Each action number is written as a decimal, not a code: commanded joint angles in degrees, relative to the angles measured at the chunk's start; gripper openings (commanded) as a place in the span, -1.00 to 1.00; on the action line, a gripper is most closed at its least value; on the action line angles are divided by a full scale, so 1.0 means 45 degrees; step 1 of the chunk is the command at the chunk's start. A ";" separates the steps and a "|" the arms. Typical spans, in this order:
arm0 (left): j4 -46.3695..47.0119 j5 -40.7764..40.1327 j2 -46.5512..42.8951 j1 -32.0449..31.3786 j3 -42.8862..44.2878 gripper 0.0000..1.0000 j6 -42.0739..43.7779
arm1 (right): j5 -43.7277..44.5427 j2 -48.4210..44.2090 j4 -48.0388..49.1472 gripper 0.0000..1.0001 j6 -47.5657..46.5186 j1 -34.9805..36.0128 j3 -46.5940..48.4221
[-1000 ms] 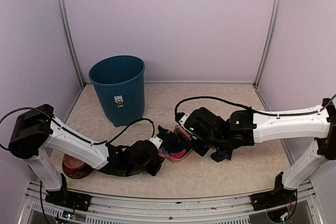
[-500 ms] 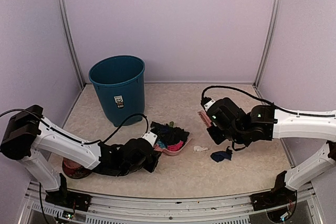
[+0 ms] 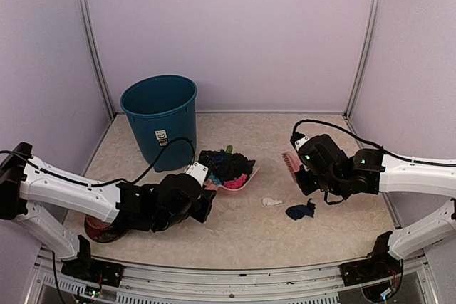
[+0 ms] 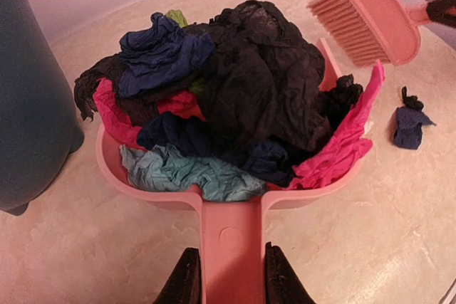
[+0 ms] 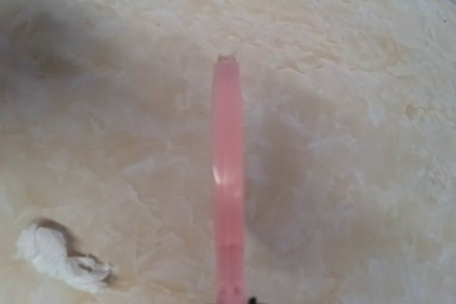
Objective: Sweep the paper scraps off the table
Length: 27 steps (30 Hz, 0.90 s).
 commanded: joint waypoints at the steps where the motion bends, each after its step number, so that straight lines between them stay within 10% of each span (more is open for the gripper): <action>1: -0.1202 -0.0659 -0.0878 -0.0046 0.1094 -1.00 0.0197 | -0.0272 -0.0458 0.0777 -1.00 0.0227 -0.0312 -0.0436; 27: -0.5033 0.2335 -0.3789 0.3718 0.5840 -1.00 0.0143 | -0.0817 -0.0063 0.1940 -1.00 -0.0259 -0.0636 -0.0638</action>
